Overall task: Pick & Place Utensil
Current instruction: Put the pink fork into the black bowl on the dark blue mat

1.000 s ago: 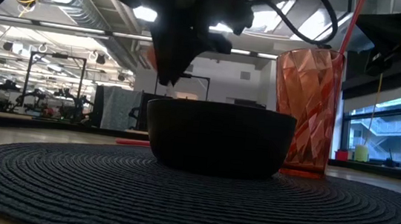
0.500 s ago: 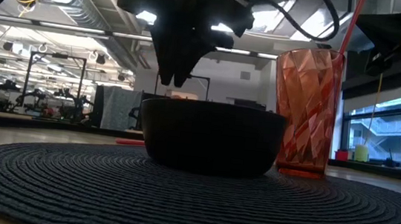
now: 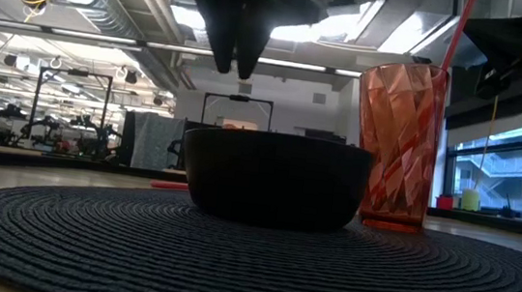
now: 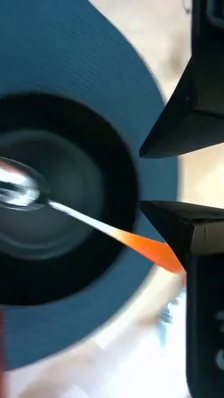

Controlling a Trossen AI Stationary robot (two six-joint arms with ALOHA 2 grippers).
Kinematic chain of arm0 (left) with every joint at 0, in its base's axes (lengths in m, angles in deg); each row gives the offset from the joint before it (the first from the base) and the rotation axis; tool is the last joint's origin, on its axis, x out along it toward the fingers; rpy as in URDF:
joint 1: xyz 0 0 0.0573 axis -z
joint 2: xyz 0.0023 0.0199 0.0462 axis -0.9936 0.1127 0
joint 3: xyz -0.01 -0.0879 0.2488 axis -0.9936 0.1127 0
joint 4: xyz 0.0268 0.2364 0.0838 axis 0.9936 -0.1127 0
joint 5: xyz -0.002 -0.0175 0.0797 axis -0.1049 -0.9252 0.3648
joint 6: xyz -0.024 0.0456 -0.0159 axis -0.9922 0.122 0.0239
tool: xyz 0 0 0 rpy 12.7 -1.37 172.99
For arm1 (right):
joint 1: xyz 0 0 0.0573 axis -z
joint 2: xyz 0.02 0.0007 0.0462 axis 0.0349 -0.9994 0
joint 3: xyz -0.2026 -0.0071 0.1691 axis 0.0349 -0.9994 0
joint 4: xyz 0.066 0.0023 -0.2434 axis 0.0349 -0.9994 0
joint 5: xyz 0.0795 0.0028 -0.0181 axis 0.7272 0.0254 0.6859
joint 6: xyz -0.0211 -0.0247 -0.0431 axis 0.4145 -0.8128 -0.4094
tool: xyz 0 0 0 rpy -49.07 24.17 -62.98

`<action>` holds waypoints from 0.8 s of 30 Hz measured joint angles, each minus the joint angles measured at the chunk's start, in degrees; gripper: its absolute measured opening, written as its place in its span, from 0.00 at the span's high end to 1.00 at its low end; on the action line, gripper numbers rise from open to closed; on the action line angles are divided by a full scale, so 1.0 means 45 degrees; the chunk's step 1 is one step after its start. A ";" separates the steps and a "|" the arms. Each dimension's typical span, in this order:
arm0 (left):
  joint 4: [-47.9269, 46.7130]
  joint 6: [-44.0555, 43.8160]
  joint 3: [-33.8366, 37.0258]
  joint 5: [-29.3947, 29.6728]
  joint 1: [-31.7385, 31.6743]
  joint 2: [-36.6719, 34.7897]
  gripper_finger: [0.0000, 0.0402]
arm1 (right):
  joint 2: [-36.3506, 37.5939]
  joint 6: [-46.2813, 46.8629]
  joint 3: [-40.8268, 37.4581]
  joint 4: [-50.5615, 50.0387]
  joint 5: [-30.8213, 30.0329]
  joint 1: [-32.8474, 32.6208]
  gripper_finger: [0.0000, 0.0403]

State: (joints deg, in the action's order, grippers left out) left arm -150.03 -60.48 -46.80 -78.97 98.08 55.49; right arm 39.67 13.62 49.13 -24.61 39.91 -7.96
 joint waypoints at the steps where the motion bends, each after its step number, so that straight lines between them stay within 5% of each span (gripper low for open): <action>1: 0.0270 -0.0061 0.0051 -0.0327 0.0000 0.0002 0.72 | 0.0000 0.0000 0.0000 0.0000 0.0004 -0.0005 0.96; 12: -0.0157 -0.1234 0.0173 -0.0757 0.0155 -0.0288 0.71 | 0.0000 0.0000 0.0000 -0.0003 0.0004 0.0000 0.96; 19: 0.1908 -0.1656 0.0408 -0.1116 -0.0895 -0.2908 0.80 | 0.0005 0.0503 0.0000 -0.0275 0.0009 -0.0005 0.96; 24: 0.4067 -0.1604 0.2583 -0.0703 -0.2414 -0.5519 0.89 | 0.0000 0.0656 0.0000 -0.0350 0.0005 -0.0005 0.96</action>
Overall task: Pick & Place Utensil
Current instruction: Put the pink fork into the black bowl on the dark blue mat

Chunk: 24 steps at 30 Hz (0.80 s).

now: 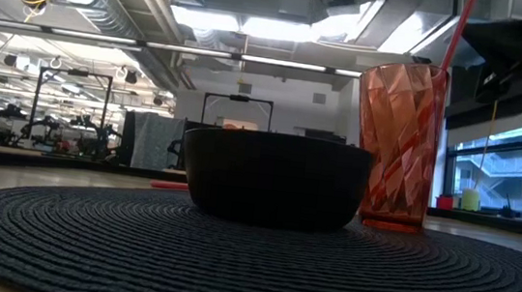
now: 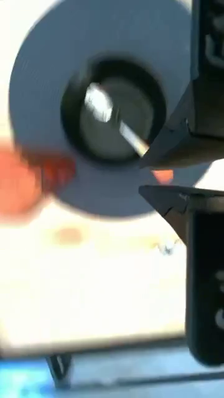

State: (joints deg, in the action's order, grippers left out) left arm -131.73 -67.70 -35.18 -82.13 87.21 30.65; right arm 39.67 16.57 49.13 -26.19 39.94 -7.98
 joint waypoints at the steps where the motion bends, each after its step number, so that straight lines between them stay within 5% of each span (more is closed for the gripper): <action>1: 0.0547 -0.0027 0.0702 0.0060 -0.0426 -0.0514 0.91 | 0.0002 0.0026 0.0000 -0.0039 -0.0001 0.0000 0.96; 7: 0.4259 -0.1964 0.5683 0.0627 -0.3646 -0.3399 0.99 | -0.0010 -0.0036 0.0000 -0.0135 -0.0238 0.0000 0.96; 13: 0.7771 -0.3640 1.0129 -0.0752 -0.6650 -0.4611 1.00 | -0.0010 -0.0040 0.0000 -0.0131 -0.0244 0.0000 0.96; 18: 0.8824 -0.2446 1.1709 -0.2533 -0.7589 -0.4271 0.99 | -0.0012 -0.0042 0.0000 -0.0129 -0.0244 0.0000 0.96; 24: 0.9369 -0.0785 1.2255 -0.2422 -0.7018 -0.3608 0.99 | -0.0015 -0.0040 0.0000 -0.0303 -0.0332 0.0000 0.96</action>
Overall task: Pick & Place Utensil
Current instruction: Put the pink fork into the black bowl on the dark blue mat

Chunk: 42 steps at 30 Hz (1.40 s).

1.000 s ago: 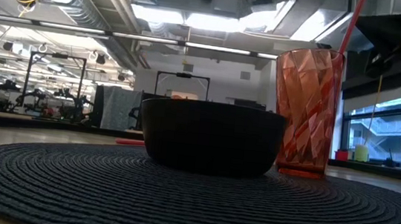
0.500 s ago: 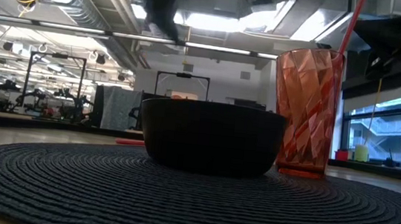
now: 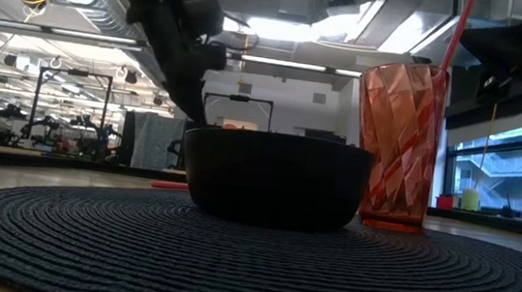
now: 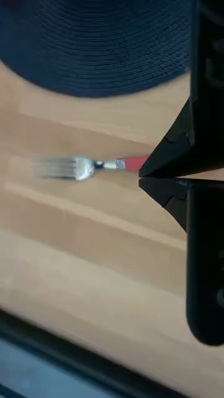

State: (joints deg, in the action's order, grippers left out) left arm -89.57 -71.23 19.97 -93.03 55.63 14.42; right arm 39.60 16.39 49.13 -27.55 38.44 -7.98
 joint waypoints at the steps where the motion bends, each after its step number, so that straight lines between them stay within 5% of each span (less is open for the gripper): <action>1: 0.0183 0.0016 0.0034 0.0084 0.0152 0.0163 0.98 | 0.0000 0.0004 0.0000 -0.0218 0.0000 0.0000 0.96; 13: 0.1014 -0.1030 0.0058 0.1071 0.0700 0.2415 0.77 | 0.0000 0.0015 -0.0005 -0.0554 -0.1122 0.0005 0.96; 28: 0.0882 -0.0545 0.0058 0.0981 0.1379 0.2841 0.47 | 0.0000 -0.0225 -0.0005 -0.0527 -0.1112 0.0005 0.96; 42: 0.0867 -0.1039 -0.0358 -0.0116 0.0645 0.4230 0.50 | -0.0005 -0.0383 0.0000 -0.0527 -0.1107 0.0005 0.96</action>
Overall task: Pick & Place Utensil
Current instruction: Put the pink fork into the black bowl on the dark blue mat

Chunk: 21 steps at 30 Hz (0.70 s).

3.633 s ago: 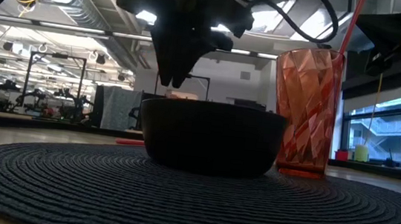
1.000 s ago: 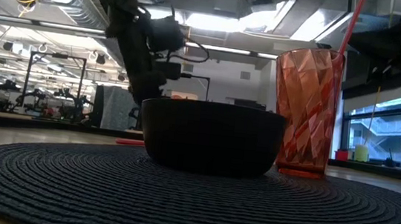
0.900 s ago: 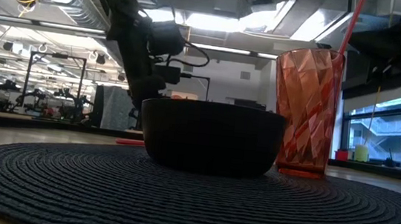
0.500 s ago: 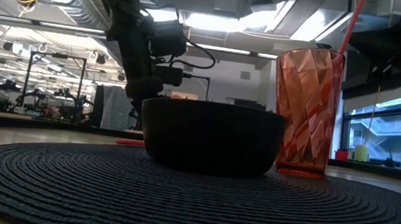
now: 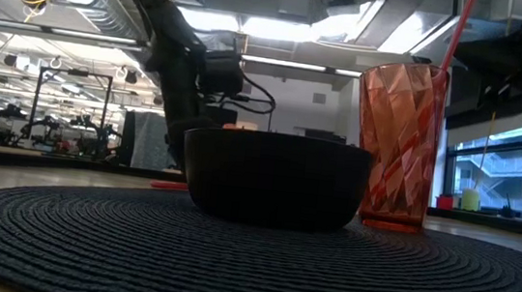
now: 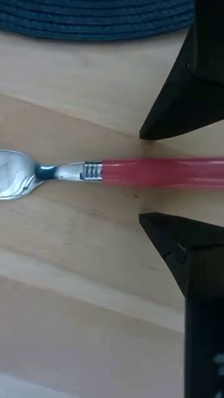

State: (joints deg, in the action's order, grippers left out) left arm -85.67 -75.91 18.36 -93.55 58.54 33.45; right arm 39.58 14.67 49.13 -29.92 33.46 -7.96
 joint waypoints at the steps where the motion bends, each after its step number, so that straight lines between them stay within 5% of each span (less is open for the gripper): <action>1: -0.0071 0.0053 -0.0133 0.0127 0.0022 0.0182 0.50 | 0.0005 0.0004 0.0000 0.0004 0.0000 0.0000 0.96; 9: -0.0374 0.0066 -0.0657 0.0589 0.0029 0.0802 0.57 | 0.0001 0.0004 0.0000 0.0000 0.0000 -0.0004 0.96; 17: -0.0772 0.0204 -0.0672 0.0672 0.0044 0.0853 0.91 | 0.0000 0.0000 0.0000 -0.0005 0.0005 0.0000 0.96; 21: -0.0811 0.0327 -0.0667 0.0736 0.0093 0.0853 0.91 | 0.0000 0.0023 0.0000 -0.0005 0.0005 0.0000 0.96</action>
State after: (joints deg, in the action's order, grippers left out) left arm -89.32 -74.44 15.36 -90.24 58.95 37.29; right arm 39.58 14.77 49.13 -29.94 33.48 -7.96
